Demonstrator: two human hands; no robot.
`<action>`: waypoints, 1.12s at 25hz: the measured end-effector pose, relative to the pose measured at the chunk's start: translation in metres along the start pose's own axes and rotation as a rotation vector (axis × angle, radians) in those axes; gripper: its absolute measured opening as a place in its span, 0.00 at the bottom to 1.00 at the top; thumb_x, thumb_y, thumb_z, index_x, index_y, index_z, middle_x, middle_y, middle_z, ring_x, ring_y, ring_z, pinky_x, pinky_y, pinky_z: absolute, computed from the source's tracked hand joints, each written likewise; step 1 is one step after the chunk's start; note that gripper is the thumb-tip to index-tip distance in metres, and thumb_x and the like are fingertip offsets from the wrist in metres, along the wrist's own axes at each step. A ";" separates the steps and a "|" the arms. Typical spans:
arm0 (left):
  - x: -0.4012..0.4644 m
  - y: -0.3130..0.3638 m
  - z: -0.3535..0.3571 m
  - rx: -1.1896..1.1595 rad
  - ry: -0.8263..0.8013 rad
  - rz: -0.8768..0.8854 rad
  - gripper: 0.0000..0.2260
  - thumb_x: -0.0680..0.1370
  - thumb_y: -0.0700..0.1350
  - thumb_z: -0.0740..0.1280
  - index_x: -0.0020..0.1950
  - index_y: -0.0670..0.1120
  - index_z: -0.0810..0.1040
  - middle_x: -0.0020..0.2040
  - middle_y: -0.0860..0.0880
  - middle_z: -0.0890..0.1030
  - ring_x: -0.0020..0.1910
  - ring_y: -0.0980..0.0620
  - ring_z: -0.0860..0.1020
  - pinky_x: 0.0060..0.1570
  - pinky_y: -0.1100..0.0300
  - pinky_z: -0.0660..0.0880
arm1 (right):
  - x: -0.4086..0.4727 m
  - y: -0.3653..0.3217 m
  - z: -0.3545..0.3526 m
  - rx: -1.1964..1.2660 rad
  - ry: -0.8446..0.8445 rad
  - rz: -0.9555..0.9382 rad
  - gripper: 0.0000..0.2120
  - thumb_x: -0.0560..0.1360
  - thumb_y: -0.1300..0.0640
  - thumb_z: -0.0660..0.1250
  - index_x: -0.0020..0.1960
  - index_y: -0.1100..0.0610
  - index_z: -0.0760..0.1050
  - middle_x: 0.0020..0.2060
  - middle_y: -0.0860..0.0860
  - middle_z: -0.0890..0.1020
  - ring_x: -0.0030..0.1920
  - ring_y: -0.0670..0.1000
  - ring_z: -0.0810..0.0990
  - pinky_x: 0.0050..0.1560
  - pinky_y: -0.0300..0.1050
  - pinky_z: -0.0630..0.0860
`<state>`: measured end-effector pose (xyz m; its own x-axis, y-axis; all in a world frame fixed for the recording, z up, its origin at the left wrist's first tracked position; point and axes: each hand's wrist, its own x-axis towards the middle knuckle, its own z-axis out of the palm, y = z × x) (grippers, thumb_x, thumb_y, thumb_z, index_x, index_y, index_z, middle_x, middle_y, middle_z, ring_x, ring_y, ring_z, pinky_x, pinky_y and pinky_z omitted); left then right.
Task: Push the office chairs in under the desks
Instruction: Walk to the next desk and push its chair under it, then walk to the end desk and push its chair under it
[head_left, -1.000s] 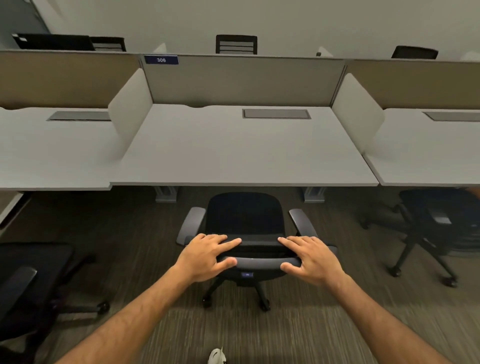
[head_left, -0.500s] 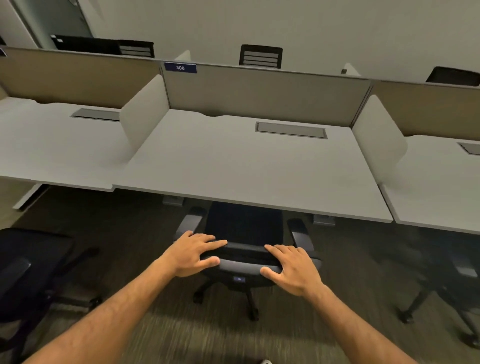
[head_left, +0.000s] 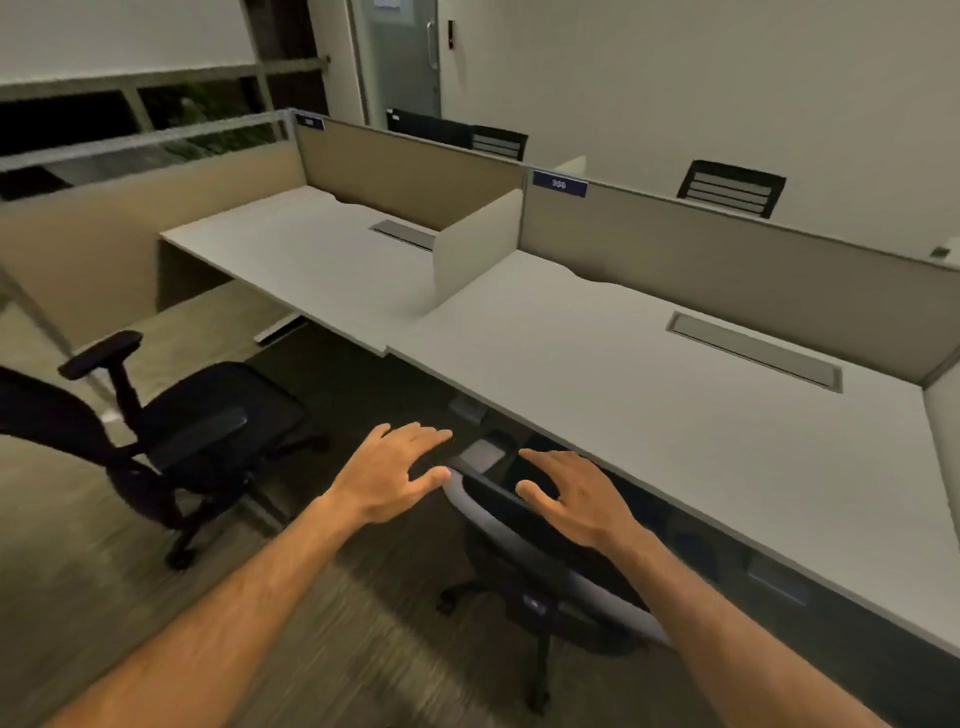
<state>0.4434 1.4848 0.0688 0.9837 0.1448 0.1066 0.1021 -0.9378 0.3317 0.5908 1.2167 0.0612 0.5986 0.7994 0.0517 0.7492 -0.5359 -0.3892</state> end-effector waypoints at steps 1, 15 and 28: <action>-0.014 -0.008 -0.011 0.009 0.040 -0.060 0.30 0.80 0.68 0.55 0.79 0.58 0.65 0.77 0.54 0.71 0.78 0.52 0.64 0.78 0.46 0.57 | 0.016 -0.014 -0.002 0.009 -0.003 -0.059 0.37 0.77 0.25 0.44 0.77 0.44 0.65 0.71 0.48 0.76 0.72 0.51 0.71 0.71 0.53 0.68; -0.230 -0.130 -0.216 0.204 0.491 -0.533 0.33 0.78 0.68 0.57 0.81 0.55 0.60 0.77 0.48 0.71 0.75 0.45 0.68 0.71 0.43 0.65 | 0.161 -0.353 -0.014 0.119 0.116 -0.795 0.34 0.80 0.29 0.49 0.79 0.46 0.61 0.73 0.52 0.73 0.74 0.52 0.68 0.70 0.49 0.63; -0.398 -0.278 -0.365 0.434 0.620 -0.643 0.35 0.81 0.68 0.57 0.83 0.55 0.52 0.84 0.49 0.54 0.82 0.51 0.49 0.80 0.44 0.43 | 0.233 -0.648 0.057 0.226 0.170 -1.115 0.35 0.82 0.35 0.53 0.83 0.49 0.52 0.82 0.50 0.55 0.82 0.49 0.46 0.80 0.60 0.53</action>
<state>-0.0301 1.8029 0.2762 0.4832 0.6899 0.5390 0.7566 -0.6389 0.1395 0.2283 1.7658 0.2727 -0.3218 0.7422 0.5878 0.8287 0.5211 -0.2043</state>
